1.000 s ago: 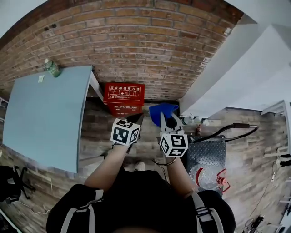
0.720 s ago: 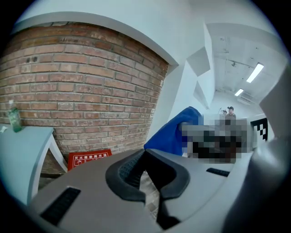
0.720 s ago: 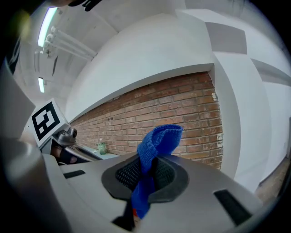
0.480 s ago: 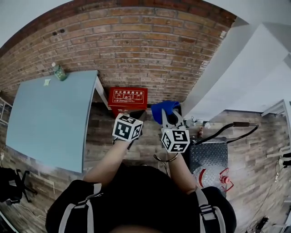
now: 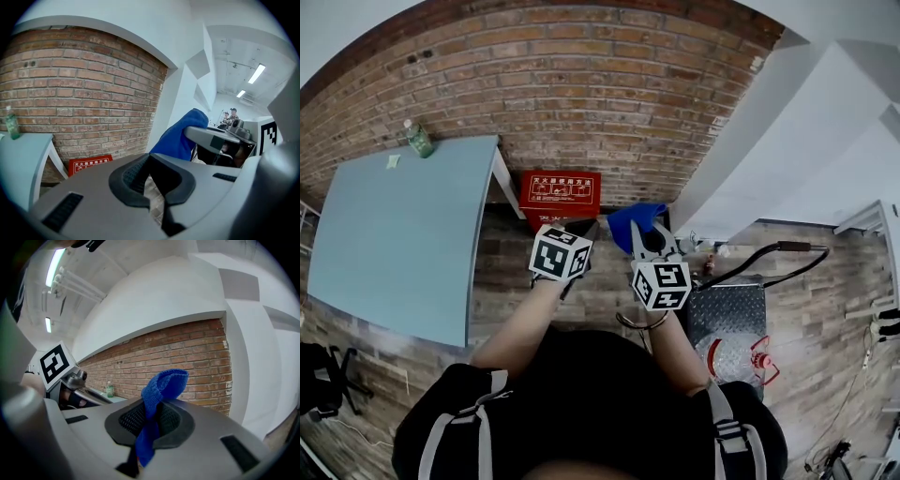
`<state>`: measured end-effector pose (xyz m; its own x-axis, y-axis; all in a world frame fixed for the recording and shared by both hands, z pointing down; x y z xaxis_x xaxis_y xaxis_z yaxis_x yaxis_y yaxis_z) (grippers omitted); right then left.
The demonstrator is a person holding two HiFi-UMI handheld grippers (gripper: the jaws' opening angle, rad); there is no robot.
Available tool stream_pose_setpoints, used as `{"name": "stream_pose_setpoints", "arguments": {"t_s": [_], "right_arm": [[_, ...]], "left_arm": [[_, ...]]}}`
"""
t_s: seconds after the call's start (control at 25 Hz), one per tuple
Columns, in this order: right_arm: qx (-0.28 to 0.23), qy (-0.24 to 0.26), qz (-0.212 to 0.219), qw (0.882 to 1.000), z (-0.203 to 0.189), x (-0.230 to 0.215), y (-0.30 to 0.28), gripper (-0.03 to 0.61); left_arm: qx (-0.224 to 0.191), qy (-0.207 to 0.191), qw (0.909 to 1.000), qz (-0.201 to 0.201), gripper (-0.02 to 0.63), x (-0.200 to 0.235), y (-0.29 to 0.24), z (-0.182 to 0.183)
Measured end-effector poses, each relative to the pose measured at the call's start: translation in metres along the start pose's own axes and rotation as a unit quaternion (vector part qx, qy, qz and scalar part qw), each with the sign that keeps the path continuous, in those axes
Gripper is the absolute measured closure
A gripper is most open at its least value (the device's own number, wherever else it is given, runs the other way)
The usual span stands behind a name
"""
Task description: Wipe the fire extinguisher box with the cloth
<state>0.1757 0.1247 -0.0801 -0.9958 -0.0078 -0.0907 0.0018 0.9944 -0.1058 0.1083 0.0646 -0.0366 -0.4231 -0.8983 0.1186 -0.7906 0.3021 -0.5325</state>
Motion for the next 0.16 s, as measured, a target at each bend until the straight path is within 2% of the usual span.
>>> {"name": "stream_pose_setpoints", "arguments": {"t_s": [0.16], "right_arm": [[0.001, 0.002, -0.004, 1.0, -0.0019, -0.0017, 0.0059, 0.537]], "left_arm": [[0.0, -0.006, 1.0, -0.007, 0.615, -0.009, 0.0005, -0.0032]]}}
Point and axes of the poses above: the fingertips, and each gripper's own axes: y backward along the fingers, x to its left, z out of its top, the point moved 1 cm from there along y, backward along the fingers, and after that the axes turned 10 degrees about z, right-handed, at the moved point
